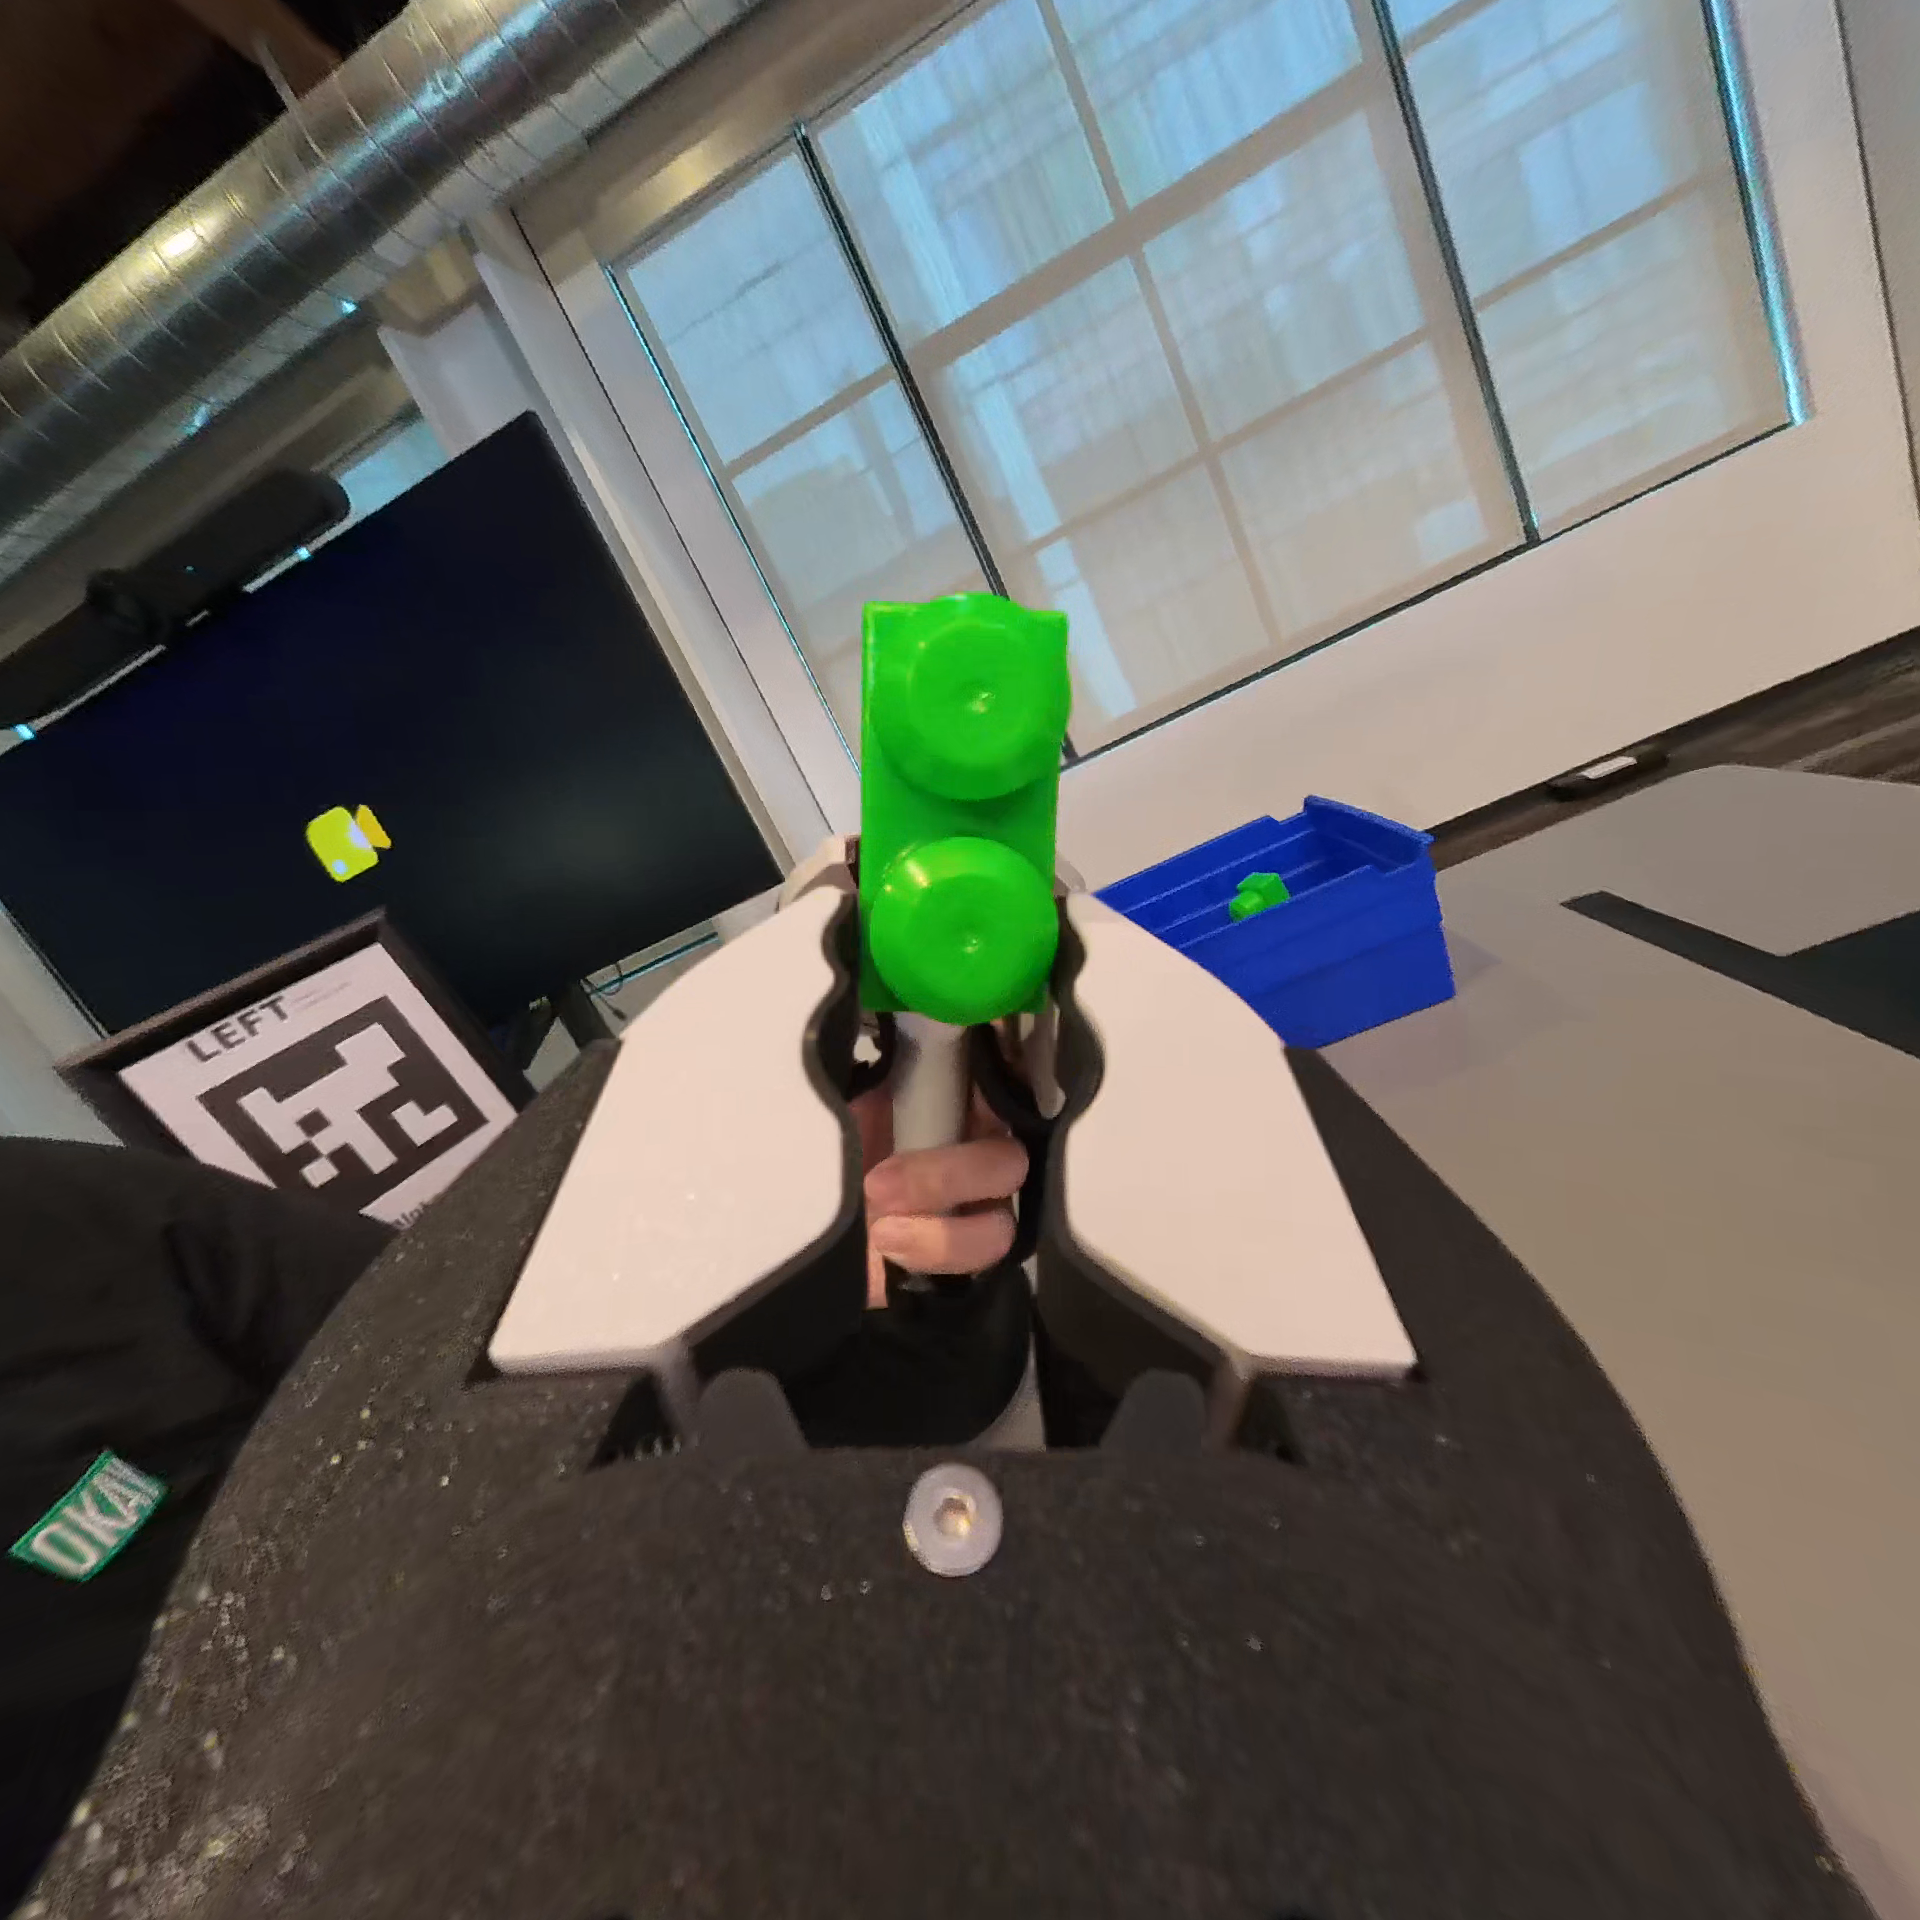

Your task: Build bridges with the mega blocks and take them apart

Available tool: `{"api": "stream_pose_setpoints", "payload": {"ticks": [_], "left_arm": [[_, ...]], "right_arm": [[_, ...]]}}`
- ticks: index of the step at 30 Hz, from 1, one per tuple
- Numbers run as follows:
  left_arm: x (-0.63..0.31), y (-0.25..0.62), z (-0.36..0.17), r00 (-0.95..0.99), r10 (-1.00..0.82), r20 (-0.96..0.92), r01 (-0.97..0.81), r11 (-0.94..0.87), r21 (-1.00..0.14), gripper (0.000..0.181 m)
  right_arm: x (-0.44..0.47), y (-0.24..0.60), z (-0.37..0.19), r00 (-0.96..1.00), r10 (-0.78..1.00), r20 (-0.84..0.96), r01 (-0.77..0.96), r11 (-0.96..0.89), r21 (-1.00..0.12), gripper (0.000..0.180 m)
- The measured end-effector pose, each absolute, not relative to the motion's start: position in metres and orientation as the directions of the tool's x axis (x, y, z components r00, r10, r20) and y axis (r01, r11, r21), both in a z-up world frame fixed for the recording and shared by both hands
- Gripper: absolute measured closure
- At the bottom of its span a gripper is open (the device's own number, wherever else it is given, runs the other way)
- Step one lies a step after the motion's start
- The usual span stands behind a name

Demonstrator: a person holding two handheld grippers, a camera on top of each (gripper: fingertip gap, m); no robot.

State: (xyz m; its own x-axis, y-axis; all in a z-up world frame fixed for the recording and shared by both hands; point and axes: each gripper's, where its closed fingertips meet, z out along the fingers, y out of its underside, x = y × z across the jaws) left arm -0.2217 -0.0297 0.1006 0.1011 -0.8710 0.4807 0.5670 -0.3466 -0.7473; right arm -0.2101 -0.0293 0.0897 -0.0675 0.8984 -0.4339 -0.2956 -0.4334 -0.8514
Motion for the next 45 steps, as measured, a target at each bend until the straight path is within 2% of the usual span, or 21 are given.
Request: {"api": "stream_pose_setpoints", "payload": {"ticks": [2,4,7,9,11,13,15,17,21,23,26,28,29,30,32,34,36,39,45], "left_arm": [[-0.221,-0.031,0.099,0.115,-0.875,0.47,0.553,-0.336,-0.762,0.146],[-0.217,-0.031,0.093,0.156,-0.883,0.444,0.49,-0.321,-0.811,0.124],[-0.221,-0.035,0.084,0.179,-0.894,0.411,0.42,-0.309,-0.854,0.116],[-0.229,-0.036,0.074,0.188,-0.897,0.401,0.385,-0.308,-0.87,0.122],[-0.234,-0.035,0.058,0.19,-0.896,0.402,0.346,-0.322,-0.881,0.129],[-0.237,-0.03,0.04,0.199,-0.884,0.423,0.326,-0.347,-0.879,0.131],[-0.236,-0.027,0.03,0.176,-0.87,0.461,0.338,-0.386,-0.858,0.133],[-0.231,-0.028,0.025,0.146,-0.863,0.484,0.337,-0.416,-0.844,0.137],[-0.221,-0.036,0.02,0.158,-0.877,0.453,0.301,-0.394,-0.868,0.137],[-0.219,-0.039,0.019,0.156,-0.878,0.453,0.301,-0.394,-0.868,0.136],[-0.215,-0.04,0.018,0.158,-0.879,0.45,0.307,-0.39,-0.868,0.136],[-0.211,-0.041,0.015,0.159,-0.881,0.446,0.284,-0.392,-0.875,0.137],[-0.209,-0.042,0.013,0.158,-0.882,0.444,0.273,-0.393,-0.878,0.136],[-0.207,-0.043,0.011,0.159,-0.881,0.445,0.266,-0.396,-0.879,0.136],[-0.202,-0.043,0.008,0.15,-0.877,0.456,0.251,-0.412,-0.876,0.137],[-0.199,-0.044,0.004,0.14,-0.871,0.471,0.236,-0.432,-0.87,0.136],[-0.198,-0.045,0.002,0.133,-0.87,0.474,0.232,-0.438,-0.869,0.137],[-0.198,-0.046,0.001,0.133,-0.875,0.465,0.214,-0.432,-0.876,0.136],[-0.202,-0.043,0.004,0.133,-0.873,0.469,0.222,-0.436,-0.872,0.138]], "right_arm": [[-0.21,-0.031,0.086,-0.051,0.904,-0.425,-0.248,-0.423,-0.871,0.145],[-0.202,-0.028,0.09,0.014,0.925,-0.379,-0.261,-0.363,-0.895,0.146],[-0.176,-0.027,0.108,0.133,0.957,-0.257,-0.267,-0.216,-0.939,0.146],[-0.154,-0.023,0.113,0.32,0.944,-0.079,-0.153,-0.031,-0.988,0.146],[-0.13,-0.03,0.113,0.454,0.846,0.278,0.122,0.25,-0.96,0.146],[-0.103,-0.041,0.111,0.434,0.633,0.641,0.457,0.458,-0.762,0.145],[-0.083,-0.061,0.106,0.263,0.451,0.853,0.667,0.554,-0.499,0.145],[-0.063,-0.083,0.1,0.102,0.31,0.945,0.758,0.591,-0.276,0.146],[-0.023,-0.129,0.09,-0.14,0.091,0.986,0.807,0.587,0.061,0.146],[-0.002,-0.147,0.083,-0.207,0.056,0.977,0.825,0.546,0.144,0.146],[0.026,-0.169,0.075,-0.237,0.035,0.971,0.848,0.494,0.19,0.146],[0.048,-0.176,0.072,-0.229,0.051,0.972,0.879,0.44,0.184,0.146],[0.063,-0.177,0.074,-0.188,0.072,0.98,0.904,0.402,0.144,0.146],[0.084,-0.174,0.078,-0.101,0.122,0.987,0.936,0.349,0.052,0.146],[0.144,-0.16,0.088,0.169,0.261,0.95,0.959,0.18,-0.22,0.146],[0.206,-0.151,0.078,0.473,0.489,0.733,0.861,-0.082,-0.501,0.145],[0.235,-0.157,0.062,0.574,0.665,0.477,0.754,-0.203,-0.625,0.146],[0.264,-0.154,0.028,0.571,0.763,0.302,0.733,-0.308,-0.606,0.146],[0.258,-0.114,-0.046,0.449,0.876,0.176,0.779,-0.288,-0.556,0.145]]}}
